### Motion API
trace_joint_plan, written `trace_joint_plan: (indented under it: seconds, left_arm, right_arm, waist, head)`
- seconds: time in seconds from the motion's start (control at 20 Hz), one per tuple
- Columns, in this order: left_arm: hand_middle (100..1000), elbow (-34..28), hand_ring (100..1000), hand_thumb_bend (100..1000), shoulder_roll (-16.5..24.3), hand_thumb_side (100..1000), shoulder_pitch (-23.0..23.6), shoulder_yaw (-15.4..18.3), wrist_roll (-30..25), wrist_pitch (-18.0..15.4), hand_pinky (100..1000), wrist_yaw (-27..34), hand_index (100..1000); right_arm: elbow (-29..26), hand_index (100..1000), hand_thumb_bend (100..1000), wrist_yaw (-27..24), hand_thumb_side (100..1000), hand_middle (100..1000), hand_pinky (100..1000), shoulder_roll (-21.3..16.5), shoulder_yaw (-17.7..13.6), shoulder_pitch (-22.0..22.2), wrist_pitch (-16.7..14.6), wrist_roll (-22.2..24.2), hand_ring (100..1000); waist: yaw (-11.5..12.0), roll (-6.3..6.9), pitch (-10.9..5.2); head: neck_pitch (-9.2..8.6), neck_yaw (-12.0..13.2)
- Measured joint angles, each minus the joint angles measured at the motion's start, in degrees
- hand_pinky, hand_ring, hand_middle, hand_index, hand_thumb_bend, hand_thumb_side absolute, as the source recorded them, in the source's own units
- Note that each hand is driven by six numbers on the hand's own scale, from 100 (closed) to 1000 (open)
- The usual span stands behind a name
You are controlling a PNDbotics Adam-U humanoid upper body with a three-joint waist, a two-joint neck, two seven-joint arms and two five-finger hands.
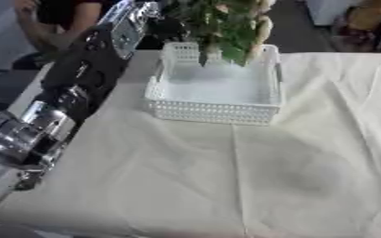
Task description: Pick up objects on the table and place them in the box.
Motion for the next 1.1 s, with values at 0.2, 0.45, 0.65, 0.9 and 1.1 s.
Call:
trace_joint_plan:
  seconds: [0.2,0.45,0.65,0.9,1.1]
  left_arm:
    - [100,0.11,100,100,-1.14,367,1.17,-1.07,-0.5,-0.53,100,-1.77,162]
    - [570,1.35,499,100,-3.92,206,3.69,-2.24,-0.21,-1.31,489,-12.46,637]
    - [996,4.57,976,768,-6.42,1000,5.85,-2.02,-2.09,-2.8,898,-23.21,1000]
    - [1000,6.53,999,812,-7.39,1000,6.56,-0.51,-5.41,-4.87,942,-31.25,1000]
    - [1000,6.82,1000,805,-7.39,1000,6.94,0.18,-6.35,-5.31,959,-33.25,1000]
  right_arm:
    - [0.0,941,100,-0.03,312,841,520,0.0,0.27,-0.01,-0.04,-0.02,529]
    - [-0.01,941,100,-0.19,309,841,522,0.04,0.69,-0.13,-0.46,-0.03,530]
    - [-0.01,941,100,-0.21,311,841,522,0.1,1.02,-0.56,-0.51,-0.03,530]
    - [-0.01,942,100,-0.21,310,841,522,0.52,1.04,-0.57,-0.52,-0.03,529]
    - [-0.01,942,100,-0.21,309,841,522,0.52,1.04,-0.58,-0.52,-0.03,529]
  waist:
    - [-0.24,-0.03,0.07]
    - [-0.99,-0.34,0.44]
    - [-1.34,-0.44,0.74]
    - [-1.35,-0.44,0.83]
    - [-1.33,-0.44,0.82]
  head:
    - [0.0,0.09]
    - [0.0,0.96]
    - [0.0,1.46]
    - [0.0,1.76]
    - [0.0,1.76]
